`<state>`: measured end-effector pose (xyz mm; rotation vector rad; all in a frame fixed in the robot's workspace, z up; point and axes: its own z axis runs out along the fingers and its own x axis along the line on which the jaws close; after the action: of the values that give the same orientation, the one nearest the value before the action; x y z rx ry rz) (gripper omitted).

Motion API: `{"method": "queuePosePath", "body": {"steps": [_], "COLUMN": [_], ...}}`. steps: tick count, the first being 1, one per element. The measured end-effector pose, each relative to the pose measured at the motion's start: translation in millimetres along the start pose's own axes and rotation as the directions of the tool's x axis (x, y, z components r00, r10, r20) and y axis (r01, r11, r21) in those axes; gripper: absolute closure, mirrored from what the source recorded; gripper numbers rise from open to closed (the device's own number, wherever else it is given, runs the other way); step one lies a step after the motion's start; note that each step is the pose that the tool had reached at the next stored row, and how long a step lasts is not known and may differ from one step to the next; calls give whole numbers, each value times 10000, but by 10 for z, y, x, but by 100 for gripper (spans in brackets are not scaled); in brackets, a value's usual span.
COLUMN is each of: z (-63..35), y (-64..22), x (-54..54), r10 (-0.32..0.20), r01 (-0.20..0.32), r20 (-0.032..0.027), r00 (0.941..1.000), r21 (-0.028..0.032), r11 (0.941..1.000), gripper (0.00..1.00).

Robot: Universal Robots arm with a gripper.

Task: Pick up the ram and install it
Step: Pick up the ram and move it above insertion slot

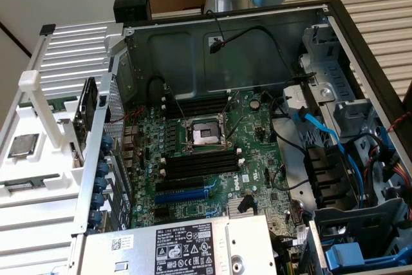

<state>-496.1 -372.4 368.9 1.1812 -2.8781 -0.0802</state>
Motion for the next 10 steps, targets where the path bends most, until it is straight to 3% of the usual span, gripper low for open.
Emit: {"method": "queuePosePath", "body": {"steps": [5, 10], "z": [0, 1], "y": [0, 0], "x": [0, 0], "r10": [-923, -1818], "r01": [923, 1818], "r20": [-55, -108], "r00": [9957, 9833], "r21": [4, 4], "r11": [9957, 9833], "gripper": [90, 90]}}
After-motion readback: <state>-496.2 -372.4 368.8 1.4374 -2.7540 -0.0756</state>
